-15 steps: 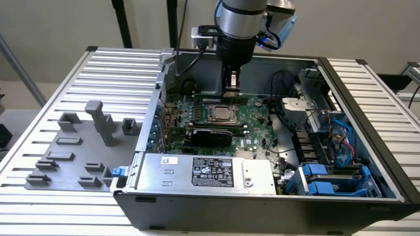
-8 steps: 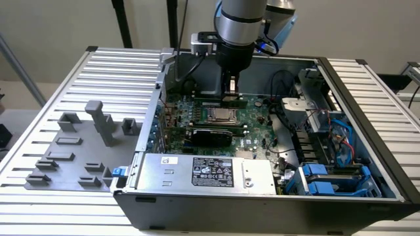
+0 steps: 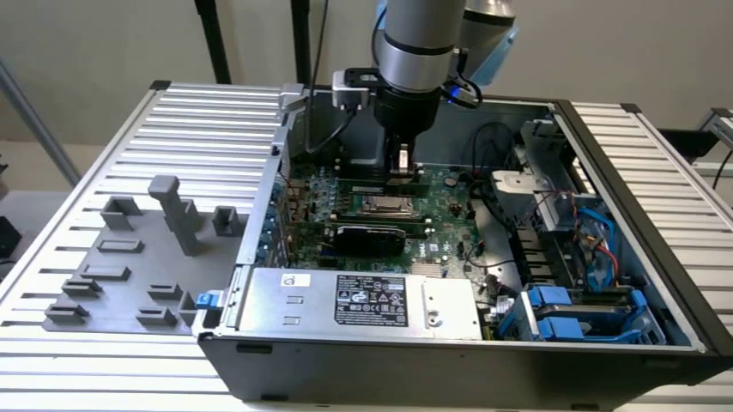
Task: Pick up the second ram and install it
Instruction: 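Insert the second ram into the second slot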
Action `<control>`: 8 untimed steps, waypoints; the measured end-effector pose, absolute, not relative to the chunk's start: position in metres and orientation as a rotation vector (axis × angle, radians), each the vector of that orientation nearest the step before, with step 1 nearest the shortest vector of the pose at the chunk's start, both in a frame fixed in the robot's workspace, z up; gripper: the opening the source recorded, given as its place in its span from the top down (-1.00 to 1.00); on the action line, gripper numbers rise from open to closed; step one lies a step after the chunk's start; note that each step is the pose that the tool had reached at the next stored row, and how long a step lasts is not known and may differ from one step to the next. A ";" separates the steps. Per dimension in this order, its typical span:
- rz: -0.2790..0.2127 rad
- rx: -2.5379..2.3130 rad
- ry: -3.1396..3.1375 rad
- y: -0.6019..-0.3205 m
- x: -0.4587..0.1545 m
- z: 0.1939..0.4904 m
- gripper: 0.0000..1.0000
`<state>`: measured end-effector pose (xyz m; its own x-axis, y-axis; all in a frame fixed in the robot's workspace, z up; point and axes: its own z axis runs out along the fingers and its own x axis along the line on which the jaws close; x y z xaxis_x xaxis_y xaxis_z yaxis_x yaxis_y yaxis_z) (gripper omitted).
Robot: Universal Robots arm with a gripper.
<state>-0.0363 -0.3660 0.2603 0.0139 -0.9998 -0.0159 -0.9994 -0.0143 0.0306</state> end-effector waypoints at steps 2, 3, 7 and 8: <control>-0.051 2.229 -2.198 -0.367 -0.036 0.257 0.73; -0.051 2.230 -2.198 -0.367 -0.036 0.255 0.73; -0.051 2.229 -2.198 -0.370 -0.037 0.248 0.73; -0.051 2.229 -2.198 -0.371 -0.037 0.246 0.73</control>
